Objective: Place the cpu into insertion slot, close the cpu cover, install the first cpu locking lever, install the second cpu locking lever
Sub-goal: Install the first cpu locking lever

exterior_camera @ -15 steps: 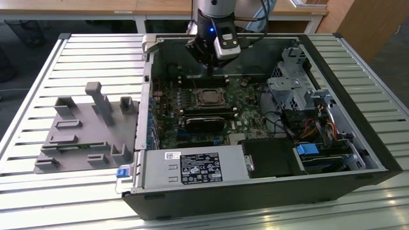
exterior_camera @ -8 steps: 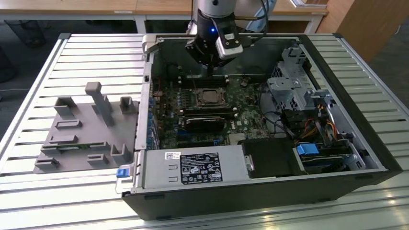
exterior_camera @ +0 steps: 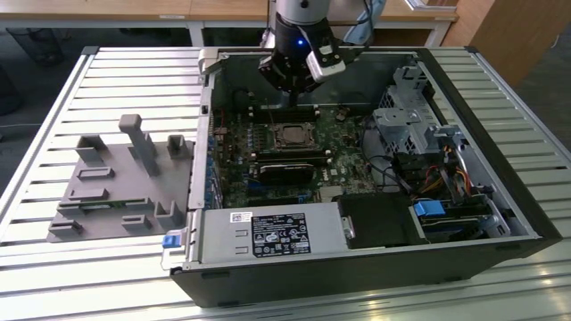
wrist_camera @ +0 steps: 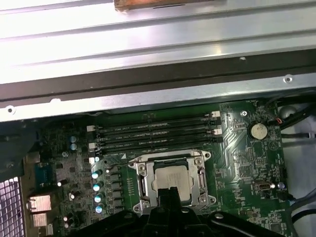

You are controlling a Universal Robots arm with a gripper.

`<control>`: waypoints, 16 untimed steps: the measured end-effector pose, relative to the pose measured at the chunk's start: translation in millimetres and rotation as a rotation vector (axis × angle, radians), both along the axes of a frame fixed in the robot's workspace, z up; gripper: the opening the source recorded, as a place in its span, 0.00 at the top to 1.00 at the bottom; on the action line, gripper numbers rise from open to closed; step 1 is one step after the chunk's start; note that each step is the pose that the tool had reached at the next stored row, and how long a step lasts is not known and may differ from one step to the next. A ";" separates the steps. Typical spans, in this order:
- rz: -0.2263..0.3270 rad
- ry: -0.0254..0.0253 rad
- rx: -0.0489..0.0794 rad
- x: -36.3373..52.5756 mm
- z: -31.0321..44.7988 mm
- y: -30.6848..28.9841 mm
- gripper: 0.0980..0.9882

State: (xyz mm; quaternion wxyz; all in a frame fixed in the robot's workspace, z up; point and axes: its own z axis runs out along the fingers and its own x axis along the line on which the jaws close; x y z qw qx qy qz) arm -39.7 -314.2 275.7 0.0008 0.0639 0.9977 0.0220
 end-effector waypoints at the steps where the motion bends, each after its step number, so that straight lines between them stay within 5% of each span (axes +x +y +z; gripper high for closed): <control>1: 0.008 0.0000 0.000 -0.1 0.0 0.0 0.99; 6: 0.016 -0.0030 0.000 -11.7 -0.1 0.0 0.99; 11: 0.016 -0.0193 0.000 -28.5 -0.5 0.0 0.99; 16: 0.048 -0.0202 0.001 -31.7 -3.4 0.0 0.99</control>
